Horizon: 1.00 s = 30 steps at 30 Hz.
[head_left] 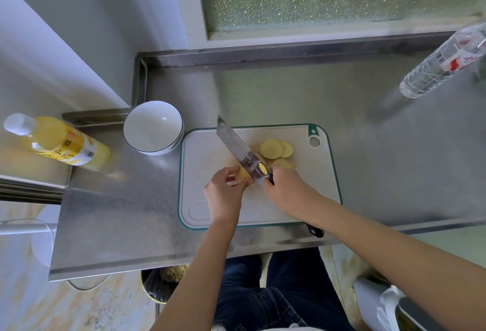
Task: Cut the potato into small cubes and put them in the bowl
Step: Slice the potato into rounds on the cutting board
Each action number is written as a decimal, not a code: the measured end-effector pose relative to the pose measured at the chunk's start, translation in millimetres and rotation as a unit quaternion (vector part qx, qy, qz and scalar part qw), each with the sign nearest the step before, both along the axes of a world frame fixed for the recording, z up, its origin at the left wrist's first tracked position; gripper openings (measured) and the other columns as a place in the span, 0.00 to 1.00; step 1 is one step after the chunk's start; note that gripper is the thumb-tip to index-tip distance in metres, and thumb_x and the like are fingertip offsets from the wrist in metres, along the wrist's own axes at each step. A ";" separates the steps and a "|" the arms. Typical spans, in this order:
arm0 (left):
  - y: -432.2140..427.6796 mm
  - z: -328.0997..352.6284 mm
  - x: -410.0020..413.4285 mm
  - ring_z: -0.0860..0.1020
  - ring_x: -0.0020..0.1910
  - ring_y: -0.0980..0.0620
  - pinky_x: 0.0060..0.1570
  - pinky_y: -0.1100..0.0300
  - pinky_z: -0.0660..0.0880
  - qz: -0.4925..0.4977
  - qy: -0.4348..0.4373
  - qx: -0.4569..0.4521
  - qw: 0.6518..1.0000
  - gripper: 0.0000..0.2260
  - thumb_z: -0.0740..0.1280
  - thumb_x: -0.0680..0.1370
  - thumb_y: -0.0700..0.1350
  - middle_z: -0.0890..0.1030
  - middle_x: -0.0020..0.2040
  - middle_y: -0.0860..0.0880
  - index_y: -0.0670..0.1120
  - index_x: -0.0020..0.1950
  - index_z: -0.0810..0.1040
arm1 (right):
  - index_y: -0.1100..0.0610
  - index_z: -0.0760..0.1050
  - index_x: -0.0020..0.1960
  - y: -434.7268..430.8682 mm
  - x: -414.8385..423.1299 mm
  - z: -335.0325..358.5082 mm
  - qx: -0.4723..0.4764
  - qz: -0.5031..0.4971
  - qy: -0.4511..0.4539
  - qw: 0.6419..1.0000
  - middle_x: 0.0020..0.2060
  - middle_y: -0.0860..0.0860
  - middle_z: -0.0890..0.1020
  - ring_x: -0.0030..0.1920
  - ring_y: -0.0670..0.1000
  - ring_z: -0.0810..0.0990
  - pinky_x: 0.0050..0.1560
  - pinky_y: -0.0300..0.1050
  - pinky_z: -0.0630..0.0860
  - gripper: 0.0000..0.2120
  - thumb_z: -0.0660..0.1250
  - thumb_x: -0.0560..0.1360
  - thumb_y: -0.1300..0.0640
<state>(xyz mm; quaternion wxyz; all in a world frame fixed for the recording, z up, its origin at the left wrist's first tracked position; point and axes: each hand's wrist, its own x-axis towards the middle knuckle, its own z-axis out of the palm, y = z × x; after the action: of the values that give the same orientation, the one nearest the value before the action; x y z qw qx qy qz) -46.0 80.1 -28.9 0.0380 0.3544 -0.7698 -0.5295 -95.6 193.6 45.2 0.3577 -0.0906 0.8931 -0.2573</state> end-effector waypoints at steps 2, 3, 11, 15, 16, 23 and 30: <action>0.0 -0.5 -0.5 0.79 0.42 0.54 0.36 0.81 0.69 0.000 0.002 -0.003 1.000 0.15 0.77 0.66 0.39 0.82 0.45 0.49 0.42 0.51 0.81 | 0.58 0.64 0.42 -4.2 -3.4 -1.7 0.008 -0.001 -0.007 1.000 0.30 0.49 0.67 0.28 0.47 0.65 0.26 0.39 0.59 0.08 0.56 0.79 0.56; -0.1 -1.1 -0.6 0.79 0.41 0.54 0.36 0.81 0.68 0.000 0.004 -0.006 1.000 0.15 0.77 0.65 0.39 0.82 0.45 0.49 0.42 0.51 0.81 | 0.59 0.65 0.43 -6.6 -5.0 -2.2 0.011 -0.001 -0.009 1.000 0.29 0.50 0.67 0.28 0.47 0.65 0.26 0.39 0.59 0.08 0.56 0.79 0.57; -6.2 -6.1 6.3 0.79 0.41 0.58 0.42 0.80 0.71 -0.020 0.045 0.009 0.999 0.17 0.74 0.68 0.33 0.82 0.50 0.46 0.39 0.56 0.80 | 0.54 0.58 0.31 -12.1 -16.3 5.7 0.040 0.022 -0.011 0.999 0.27 0.50 0.65 0.26 0.47 0.62 0.26 0.39 0.57 0.18 0.56 0.79 0.58; -4.7 -5.8 4.0 0.78 0.40 0.56 0.41 0.81 0.70 -0.029 0.060 -0.025 0.998 0.17 0.73 0.68 0.31 0.82 0.49 0.45 0.38 0.55 0.81 | 0.54 0.58 0.32 -11.3 -17.3 7.0 0.034 0.022 -0.023 0.999 0.27 0.50 0.65 0.26 0.47 0.63 0.25 0.39 0.59 0.17 0.56 0.79 0.58; -3.8 -5.3 3.8 0.78 0.40 0.56 0.41 0.81 0.70 -0.033 0.062 -0.032 0.997 0.16 0.73 0.68 0.31 0.82 0.49 0.44 0.38 0.55 0.81 | 0.55 0.59 0.32 -10.6 -16.8 6.4 0.030 0.019 -0.024 0.999 0.27 0.50 0.65 0.26 0.47 0.63 0.25 0.39 0.60 0.17 0.56 0.79 0.59; -3.2 -8.7 6.9 0.79 0.42 0.55 0.44 0.82 0.69 -0.042 0.070 -0.063 0.995 0.16 0.73 0.67 0.30 0.83 0.50 0.43 0.39 0.54 0.81 | 0.52 0.57 0.33 2.8 -0.1 7.2 0.038 0.024 -0.014 0.999 0.29 0.50 0.67 0.27 0.47 0.65 0.26 0.39 0.59 0.17 0.54 0.80 0.55; -4.9 -7.5 5.6 0.79 0.43 0.53 0.44 0.82 0.69 -0.051 0.064 -0.063 0.995 0.16 0.73 0.67 0.31 0.83 0.50 0.43 0.38 0.54 0.81 | 0.53 0.57 0.33 1.4 1.1 7.9 0.045 0.022 -0.011 0.999 0.29 0.50 0.66 0.27 0.47 0.64 0.26 0.40 0.57 0.18 0.54 0.80 0.56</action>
<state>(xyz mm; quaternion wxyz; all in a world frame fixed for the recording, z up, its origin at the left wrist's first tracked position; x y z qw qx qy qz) -40.4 75.2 -36.4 0.0824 0.2772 -0.8147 -0.5026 -94.4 195.0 53.1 0.3764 -0.0912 0.8977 -0.2101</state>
